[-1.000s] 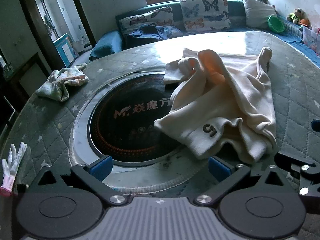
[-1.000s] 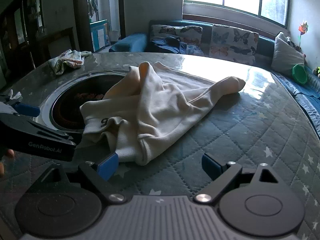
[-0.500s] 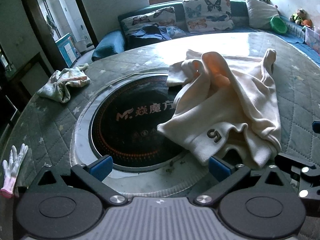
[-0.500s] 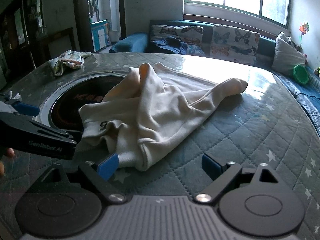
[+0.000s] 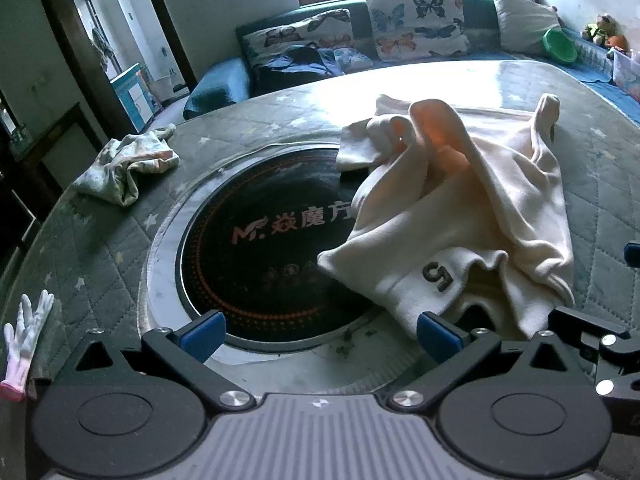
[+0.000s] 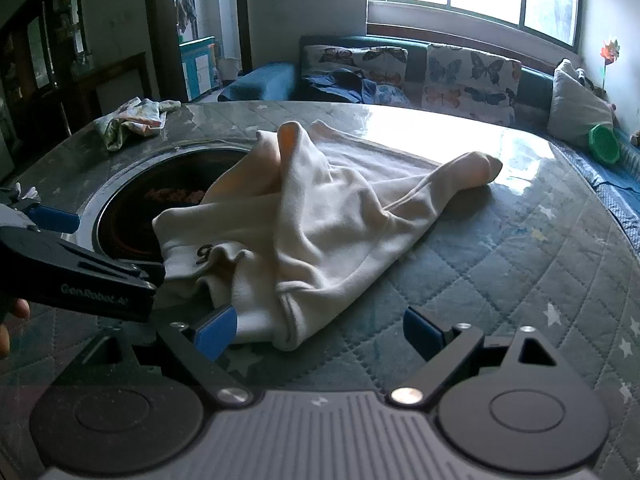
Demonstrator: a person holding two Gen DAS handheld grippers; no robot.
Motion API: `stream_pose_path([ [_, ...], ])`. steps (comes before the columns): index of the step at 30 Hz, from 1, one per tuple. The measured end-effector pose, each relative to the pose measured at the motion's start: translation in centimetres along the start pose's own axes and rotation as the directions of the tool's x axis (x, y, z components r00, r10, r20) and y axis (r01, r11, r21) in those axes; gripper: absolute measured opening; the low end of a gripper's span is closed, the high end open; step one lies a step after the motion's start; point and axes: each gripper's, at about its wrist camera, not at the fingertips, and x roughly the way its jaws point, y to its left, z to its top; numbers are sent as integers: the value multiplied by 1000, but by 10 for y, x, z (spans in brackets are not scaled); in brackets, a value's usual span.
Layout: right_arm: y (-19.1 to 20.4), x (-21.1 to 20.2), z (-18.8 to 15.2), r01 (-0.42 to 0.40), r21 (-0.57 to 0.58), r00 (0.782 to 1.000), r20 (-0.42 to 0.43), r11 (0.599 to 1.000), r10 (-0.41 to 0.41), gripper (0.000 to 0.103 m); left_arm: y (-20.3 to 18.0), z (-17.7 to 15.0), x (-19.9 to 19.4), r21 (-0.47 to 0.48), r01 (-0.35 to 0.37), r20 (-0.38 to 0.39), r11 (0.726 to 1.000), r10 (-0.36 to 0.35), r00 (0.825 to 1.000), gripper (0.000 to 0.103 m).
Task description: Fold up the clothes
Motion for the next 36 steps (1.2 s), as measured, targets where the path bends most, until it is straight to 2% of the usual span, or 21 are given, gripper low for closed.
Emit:
stream_pose_path([
  [22,-2,13,9,-2,6,1000,-6,1000,2,92,1,9,10,13,1,-3,1000,-1,1000,103],
  [36,-3,28,41,6,4,999,33,1000,-7,85,15,29,23,2,-3,23,1000,3,1000,103],
])
